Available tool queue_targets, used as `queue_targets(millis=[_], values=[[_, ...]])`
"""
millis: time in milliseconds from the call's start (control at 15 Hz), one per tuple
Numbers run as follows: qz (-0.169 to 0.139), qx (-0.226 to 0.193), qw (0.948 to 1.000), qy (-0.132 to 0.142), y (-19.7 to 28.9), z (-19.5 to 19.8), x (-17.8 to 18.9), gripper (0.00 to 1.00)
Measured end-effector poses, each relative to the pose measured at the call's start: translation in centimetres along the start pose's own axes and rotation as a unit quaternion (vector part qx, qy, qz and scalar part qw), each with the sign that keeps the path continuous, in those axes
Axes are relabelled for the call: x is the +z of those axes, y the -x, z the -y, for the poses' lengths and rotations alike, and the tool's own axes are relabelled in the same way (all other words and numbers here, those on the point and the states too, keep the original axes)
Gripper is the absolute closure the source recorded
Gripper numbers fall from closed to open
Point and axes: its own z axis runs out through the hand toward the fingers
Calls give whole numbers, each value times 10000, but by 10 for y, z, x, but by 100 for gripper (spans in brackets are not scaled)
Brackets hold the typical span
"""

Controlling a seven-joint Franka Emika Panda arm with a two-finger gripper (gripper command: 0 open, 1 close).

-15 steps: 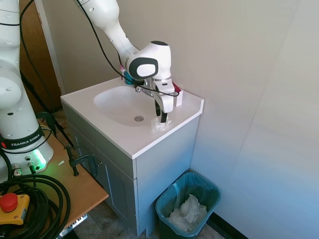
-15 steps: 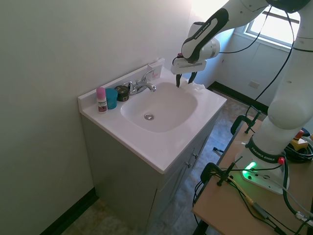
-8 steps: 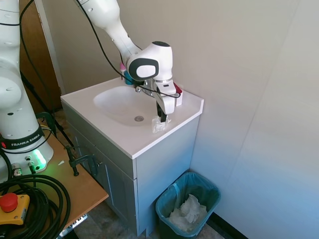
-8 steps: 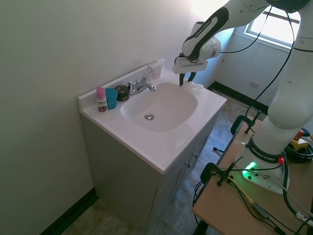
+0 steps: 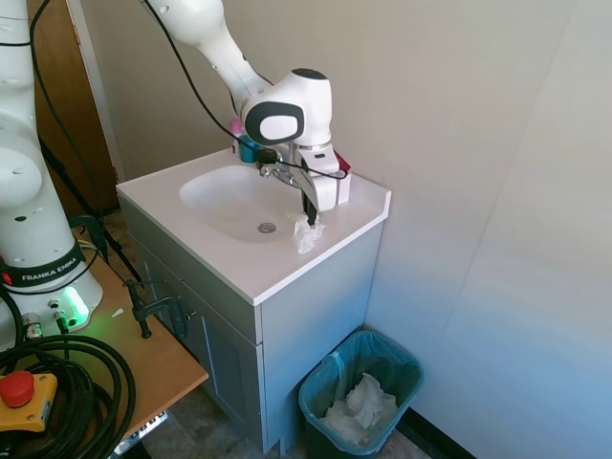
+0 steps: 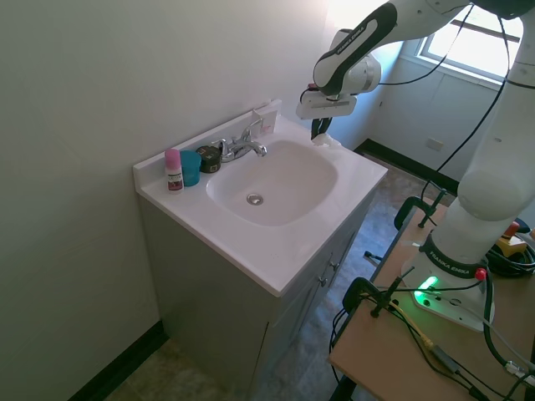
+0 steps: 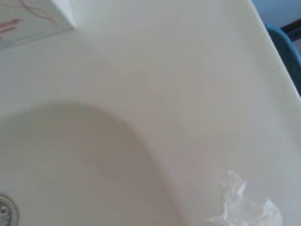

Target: Throw the tissue in the trash bin

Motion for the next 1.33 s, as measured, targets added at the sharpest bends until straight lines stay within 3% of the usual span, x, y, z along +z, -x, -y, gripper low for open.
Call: queue_targets(millis=[200,400,533,667,800,1067,1133,1333], values=[[-188,-50,9987,-477,5,-5,-65,100],[-339,453,9936,-978,-27,-41,-123,100],[-414,871,9901,-1022,-73,-80,-127,100],[-413,1288,9870,-867,-118,-111,-106,100],[-305,1529,9863,-531,-148,-124,-62,100],[-44,1557,9878,72,-178,-103,40,100],[-18,1543,9879,176,-185,-96,63,0],[-6,1511,9880,321,-203,-84,92,0]])
